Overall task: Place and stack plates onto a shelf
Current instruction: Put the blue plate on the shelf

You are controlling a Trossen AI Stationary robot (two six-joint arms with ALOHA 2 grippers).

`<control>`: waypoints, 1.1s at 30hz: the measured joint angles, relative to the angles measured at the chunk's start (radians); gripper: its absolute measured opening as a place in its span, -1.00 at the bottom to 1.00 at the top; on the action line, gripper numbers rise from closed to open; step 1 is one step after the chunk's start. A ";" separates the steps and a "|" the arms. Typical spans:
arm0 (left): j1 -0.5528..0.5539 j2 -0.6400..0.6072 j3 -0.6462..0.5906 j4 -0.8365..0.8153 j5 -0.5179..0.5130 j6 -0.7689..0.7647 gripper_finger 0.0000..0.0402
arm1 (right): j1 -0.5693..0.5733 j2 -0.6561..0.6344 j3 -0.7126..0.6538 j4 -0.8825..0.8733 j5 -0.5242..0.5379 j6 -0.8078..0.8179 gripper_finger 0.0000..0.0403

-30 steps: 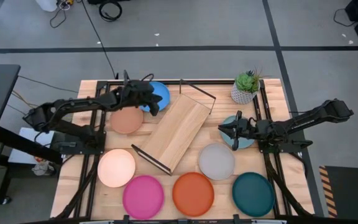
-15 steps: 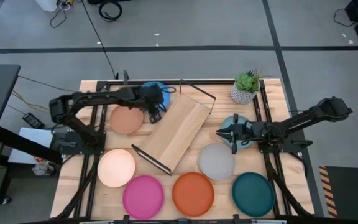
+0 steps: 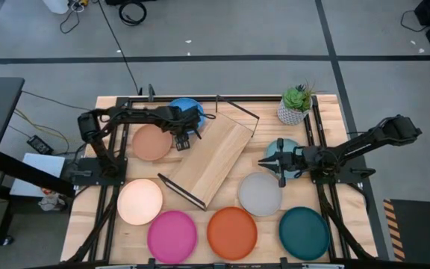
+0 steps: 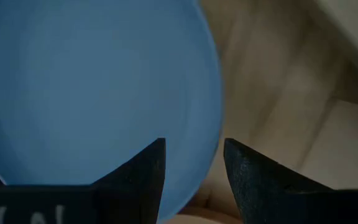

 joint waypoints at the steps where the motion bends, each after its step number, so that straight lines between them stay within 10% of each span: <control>1: 0.004 0.003 0.000 0.000 -0.001 0.000 -0.15 | 0.000 0.008 0.000 -0.001 0.000 0.000 -0.74; 19: 0.024 0.010 0.000 0.008 -0.003 0.070 -0.58 | 0.001 0.043 0.000 0.032 -0.053 0.000 -0.74; 33: 0.015 0.039 0.000 -0.012 -0.016 0.065 -0.18 | 0.002 0.043 0.000 0.031 -0.057 0.004 -0.74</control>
